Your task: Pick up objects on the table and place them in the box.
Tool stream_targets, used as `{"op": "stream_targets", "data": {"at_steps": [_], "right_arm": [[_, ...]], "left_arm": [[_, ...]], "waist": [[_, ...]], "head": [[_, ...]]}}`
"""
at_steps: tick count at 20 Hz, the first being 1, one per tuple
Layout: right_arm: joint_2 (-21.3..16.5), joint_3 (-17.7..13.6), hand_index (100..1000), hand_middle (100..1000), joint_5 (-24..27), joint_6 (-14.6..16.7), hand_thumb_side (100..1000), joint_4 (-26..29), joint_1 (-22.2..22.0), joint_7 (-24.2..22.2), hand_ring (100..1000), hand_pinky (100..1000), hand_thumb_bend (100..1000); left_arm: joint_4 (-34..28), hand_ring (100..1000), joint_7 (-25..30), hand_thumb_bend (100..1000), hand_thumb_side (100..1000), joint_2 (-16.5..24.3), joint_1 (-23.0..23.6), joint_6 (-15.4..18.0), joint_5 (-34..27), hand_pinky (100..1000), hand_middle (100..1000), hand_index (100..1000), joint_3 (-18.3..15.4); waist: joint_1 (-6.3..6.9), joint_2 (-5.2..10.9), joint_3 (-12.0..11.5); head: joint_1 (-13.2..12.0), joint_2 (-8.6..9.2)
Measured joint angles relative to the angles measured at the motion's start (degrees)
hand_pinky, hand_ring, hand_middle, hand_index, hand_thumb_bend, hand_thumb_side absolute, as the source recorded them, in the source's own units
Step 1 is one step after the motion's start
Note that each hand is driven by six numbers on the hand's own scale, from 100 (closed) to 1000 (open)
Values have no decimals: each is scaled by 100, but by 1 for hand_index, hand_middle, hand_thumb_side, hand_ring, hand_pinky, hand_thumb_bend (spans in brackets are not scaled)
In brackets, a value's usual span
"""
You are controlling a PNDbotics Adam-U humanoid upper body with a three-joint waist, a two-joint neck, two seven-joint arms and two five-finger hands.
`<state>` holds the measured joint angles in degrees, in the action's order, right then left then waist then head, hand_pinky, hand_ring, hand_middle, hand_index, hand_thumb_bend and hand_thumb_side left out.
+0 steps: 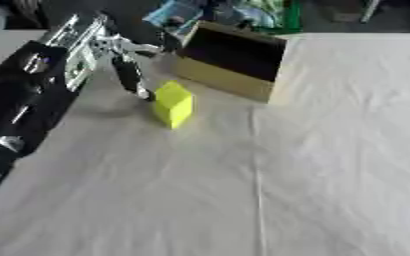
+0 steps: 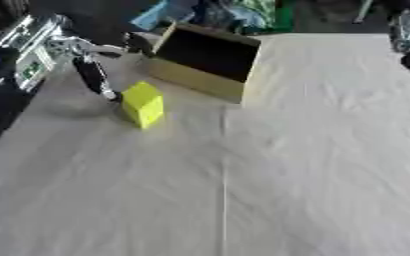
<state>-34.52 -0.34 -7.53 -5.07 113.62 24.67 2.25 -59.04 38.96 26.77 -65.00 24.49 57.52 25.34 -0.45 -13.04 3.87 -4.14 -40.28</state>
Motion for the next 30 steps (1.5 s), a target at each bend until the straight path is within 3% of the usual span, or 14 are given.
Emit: {"op": "stream_targets", "data": {"at_steps": [6,12,17,24,30], "right_arm": [[0,0,803,708,0,0,404,0,3,0,825,734,100],[0,-1,803,707,0,0,404,0,11,0,824,733,100],[0,-4,803,706,0,1,403,0,55,-1,824,732,100],[0,-25,804,706,-1,0,402,0,104,-1,824,732,100],[-1,-34,804,706,-6,-10,401,0,104,-6,824,732,100]], "left_arm": [[58,954,-104,483,347,0,0,104,95,941,995,1000,53],[128,952,-148,455,318,0,32,148,58,935,990,1000,59],[254,948,-147,399,325,0,54,147,55,924,989,1000,59],[351,946,-149,375,375,0,60,150,-24,921,988,1000,74],[262,957,-156,396,415,7,90,156,-72,931,997,1000,89]], "waist": [[0,0,1],[0,-4,25],[0,-10,34],[0,-126,31],[1,-189,24]], "head": [[3,1],[10,6],[-2,10],[-19,25],[294,115]]}}
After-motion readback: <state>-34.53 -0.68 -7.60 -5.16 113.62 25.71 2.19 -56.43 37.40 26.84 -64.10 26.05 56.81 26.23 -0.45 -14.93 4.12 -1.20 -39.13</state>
